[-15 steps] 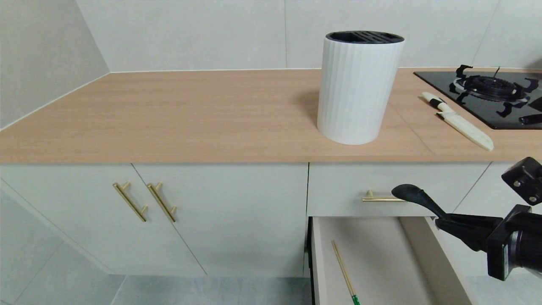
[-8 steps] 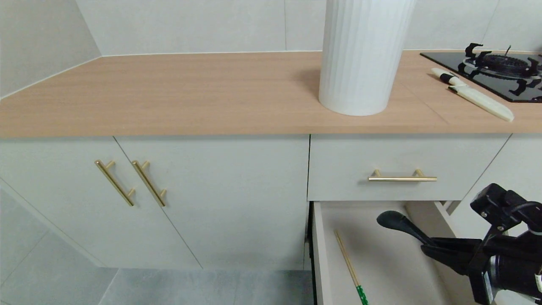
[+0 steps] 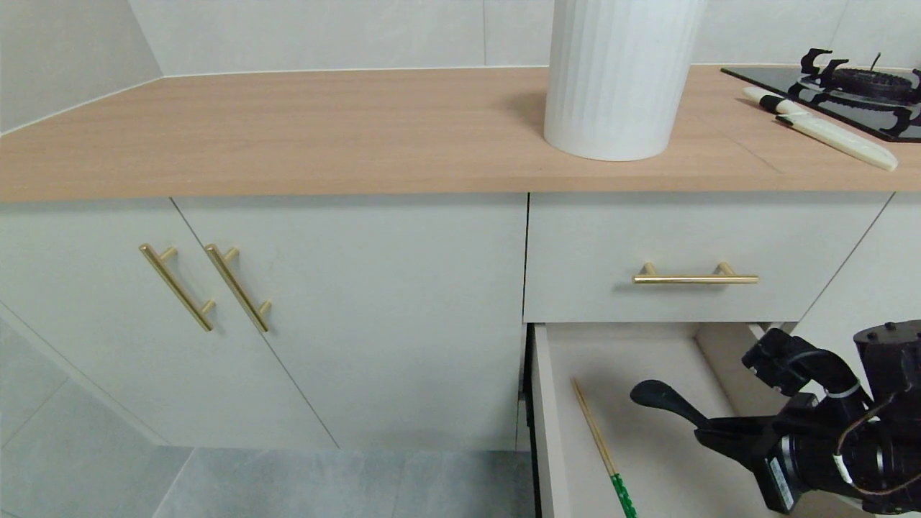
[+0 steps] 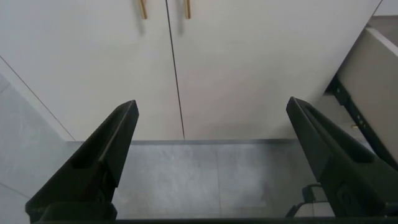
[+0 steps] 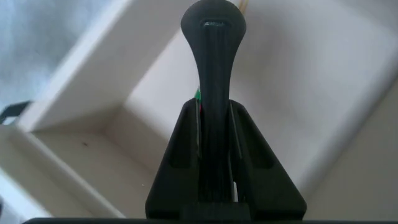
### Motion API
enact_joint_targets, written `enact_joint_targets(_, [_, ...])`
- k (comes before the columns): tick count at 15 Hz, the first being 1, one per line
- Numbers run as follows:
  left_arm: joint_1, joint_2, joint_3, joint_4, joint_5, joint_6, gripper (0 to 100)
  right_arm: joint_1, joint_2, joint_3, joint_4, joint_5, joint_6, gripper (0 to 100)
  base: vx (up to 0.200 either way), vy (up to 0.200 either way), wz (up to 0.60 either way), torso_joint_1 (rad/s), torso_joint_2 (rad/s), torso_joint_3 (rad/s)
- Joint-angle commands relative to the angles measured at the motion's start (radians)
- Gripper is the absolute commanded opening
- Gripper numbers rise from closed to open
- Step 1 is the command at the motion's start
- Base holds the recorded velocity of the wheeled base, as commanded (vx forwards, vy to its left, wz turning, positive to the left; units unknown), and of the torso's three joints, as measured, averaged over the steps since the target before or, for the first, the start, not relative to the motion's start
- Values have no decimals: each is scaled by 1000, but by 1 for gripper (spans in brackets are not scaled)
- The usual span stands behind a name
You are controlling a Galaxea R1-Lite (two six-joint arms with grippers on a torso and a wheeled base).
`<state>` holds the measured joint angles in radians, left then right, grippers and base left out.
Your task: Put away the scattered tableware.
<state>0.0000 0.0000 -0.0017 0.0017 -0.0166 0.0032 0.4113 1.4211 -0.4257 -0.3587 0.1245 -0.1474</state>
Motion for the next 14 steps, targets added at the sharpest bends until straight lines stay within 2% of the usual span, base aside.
enact_joint_targets(1, [0, 0, 0, 0, 0, 0, 100, -25, 122, -1, -55, -32, 6, 0, 0, 0, 0, 0, 0, 0])
enact_joint_targets(3, [0, 2, 0, 0, 0, 0, 100, -46, 199, -11, -86, -63, 16, 0, 0, 0, 0, 0, 0, 0])
enact_joint_targets(6, [0, 2, 0, 0, 0, 0, 100, -52, 358, -105, -97, -183, 201, 0, 0, 0, 0, 0, 0, 0])
enact_joint_targets(11, [0, 2, 0, 0, 0, 0, 100, -91, 513, -153, -105, -192, 220, 0, 0, 0, 0, 0, 0, 0])
enact_joint_targets(14, [0, 2, 0, 0, 0, 0, 100, -91, 616, -149, -186, -246, 220, 0, 0, 0, 0, 0, 0, 0])
